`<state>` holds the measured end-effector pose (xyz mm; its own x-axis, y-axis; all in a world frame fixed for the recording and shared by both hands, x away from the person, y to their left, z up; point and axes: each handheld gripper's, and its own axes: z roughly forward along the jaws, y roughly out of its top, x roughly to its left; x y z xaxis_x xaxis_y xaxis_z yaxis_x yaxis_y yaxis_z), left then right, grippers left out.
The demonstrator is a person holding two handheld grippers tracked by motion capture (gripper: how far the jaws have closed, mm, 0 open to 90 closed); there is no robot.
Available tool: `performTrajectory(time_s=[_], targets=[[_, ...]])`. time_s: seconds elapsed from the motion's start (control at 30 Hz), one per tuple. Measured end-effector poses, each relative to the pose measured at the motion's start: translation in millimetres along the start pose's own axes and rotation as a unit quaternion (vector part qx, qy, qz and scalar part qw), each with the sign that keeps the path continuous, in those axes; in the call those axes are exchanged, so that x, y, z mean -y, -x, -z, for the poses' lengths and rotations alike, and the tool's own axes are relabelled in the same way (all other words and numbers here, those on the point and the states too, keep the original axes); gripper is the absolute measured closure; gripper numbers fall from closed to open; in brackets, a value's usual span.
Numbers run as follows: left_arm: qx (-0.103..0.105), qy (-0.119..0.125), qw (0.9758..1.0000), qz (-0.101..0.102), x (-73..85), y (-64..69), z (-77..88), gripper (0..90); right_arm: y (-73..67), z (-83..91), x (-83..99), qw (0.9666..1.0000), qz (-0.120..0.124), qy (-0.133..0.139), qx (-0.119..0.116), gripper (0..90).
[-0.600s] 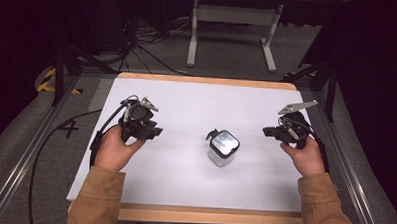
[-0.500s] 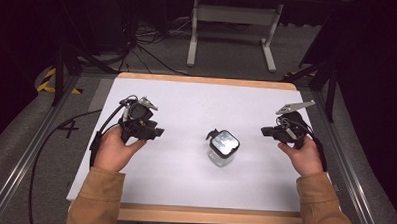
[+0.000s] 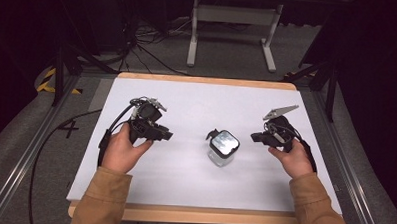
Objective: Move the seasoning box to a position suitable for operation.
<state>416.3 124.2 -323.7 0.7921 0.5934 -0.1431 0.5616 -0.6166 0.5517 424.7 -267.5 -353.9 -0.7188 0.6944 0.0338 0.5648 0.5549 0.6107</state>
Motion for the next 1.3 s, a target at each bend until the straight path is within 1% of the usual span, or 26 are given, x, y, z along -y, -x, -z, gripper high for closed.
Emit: performTrajectory(time_s=[0.03, 0.07, 0.2, 0.23, 0.27, 0.3, 0.37, 0.4, 0.47, 0.5, 0.53, 0.57, 0.6, 0.67, 0.7, 0.8, 0.83, 0.87, 0.93, 1.03, 1.17, 1.23, 1.3], targets=[[-0.002, -0.001, 1.0000, -0.003, -0.6, 1.8, -0.1, 74.3, -1.4, -2.2, -0.3, 1.0000, -0.002, 0.000, -0.004, 89.8], [-0.002, 0.003, 1.0000, -0.006, -1.0, 2.5, -0.4, 74.2, -2.5, -4.7, -0.4, 1.0000, 0.001, -0.001, -0.003, 89.7], [-0.005, 0.006, 0.9999, -0.011, -3.8, 7.3, 0.0, 70.3, -6.4, -13.6, 0.4, 0.9999, 0.003, 0.002, -0.013, 89.7], [-0.006, 0.005, 0.9998, -0.017, -4.3, 9.3, -0.6, 70.4, -6.3, -15.2, 0.9, 0.9998, 0.001, 0.004, -0.017, 89.7], [-0.006, 0.005, 0.9998, -0.017, -4.3, 9.3, -0.6, 70.2, -6.3, -15.2, 0.9, 0.9998, 0.001, 0.004, -0.017, 89.7], [-0.003, 0.000, 0.9997, -0.026, -5.3, 10.3, -1.2, 70.2, -6.8, -17.7, 1.3, 0.9997, -0.004, 0.006, -0.021, 89.7], [-0.007, 0.003, 0.9996, -0.028, -6.0, 12.6, -3.4, 69.8, -7.3, -23.6, 2.0, 0.9999, -0.006, 0.006, -0.013, 89.7], [-0.008, 0.006, 0.9996, -0.026, -6.1, 13.4, -4.2, 69.8, -7.7, -26.1, 2.2, 0.9999, -0.007, 0.004, -0.014, 89.7], [-0.015, 0.008, 0.9998, -0.010, -7.0, 13.7, -5.4, 70.9, -9.4, -32.0, 2.3, 0.9998, -0.007, 0.002, -0.019, 89.7], [-0.005, 0.010, 0.9999, 0.010, -8.0, 11.2, -7.2, 69.2, -9.9, -36.1, 3.0, 0.9997, -0.003, 0.002, -0.025, 89.7], [-0.005, 0.010, 0.9999, 0.010, -8.0, 11.2, -7.2, 68.6, -9.9, -36.1, 3.0, 0.9997, -0.003, 0.002, -0.025, 89.7], [-0.001, 0.008, 0.9999, 0.015, -8.2, 10.4, -7.6, 68.6, -10.1, -38.4, 3.4, 0.9997, -0.002, 0.000, -0.025, 89.7], [-0.003, 0.008, 0.9999, 0.015, -8.0, 10.6, -8.6, 68.6, -10.2, -40.8, 3.8, 0.9997, -0.003, -0.001, -0.024, 89.7], [-0.006, 0.010, 0.9999, 0.004, -6.9, 11.3, -10.6, 68.8, -9.2, -46.1, 4.6, 0.9997, -0.003, -0.002, -0.025, 89.7], [-0.011, 0.005, 0.9999, -0.007, -6.6, 11.4, -10.6, 69.1, -9.1, -48.1, 4.7, 0.9996, -0.005, -0.001, -0.026, 89.7], [-0.009, 0.010, 0.9998, -0.012, -5.1, 12.0, -12.2, 69.8, -9.3, -53.0, 3.8, 0.9994, -0.006, -0.002, -0.035, 89.6], [-0.008, 0.012, 0.9998, -0.013, -4.8, 12.4, -12.6, 69.8, -9.4, -54.1, 3.7, 0.9994, -0.003, -0.003, -0.036, 89.6], [-0.009, 0.011, 0.9998, -0.014, -4.8, 12.5, -12.8, 69.9, -10.9, -55.0, 3.2, 0.9991, -0.005, -0.004, -0.042, 89.7], [-0.008, 0.011, 0.9998, -0.013, -5.3, 12.0, -12.8, 69.9, -13.1, -56.3, 2.8, 0.9989, 0.001, -0.008, -0.047, 89.7], [-0.007, 0.009, 0.9999, -0.010, -5.7, 12.0, -13.0, 69.9, -15.9, -57.4, 2.8, 0.9990, 0.008, -0.017, -0.040, 89.7], [-0.003, 0.012, 0.9999, -0.010, -6.9, 11.5, -12.3, 69.5, -15.9, -56.7, 4.7, 0.9985, 0.001, -0.025, -0.049, 89.6], [-0.004, 0.018, 0.9998, -0.010, -7.4, 11.5, -12.6, 69.4, -16.5, -56.4, 5.3, 0.9983, 0.000, -0.027, -0.051, 89.7], [-0.002, 0.018, 0.9998, -0.011, -8.7, 11.5, -12.6, 69.4, -18.4, -55.6, 6.2, 0.9980, -0.001, -0.030, -0.055, 89.6]])
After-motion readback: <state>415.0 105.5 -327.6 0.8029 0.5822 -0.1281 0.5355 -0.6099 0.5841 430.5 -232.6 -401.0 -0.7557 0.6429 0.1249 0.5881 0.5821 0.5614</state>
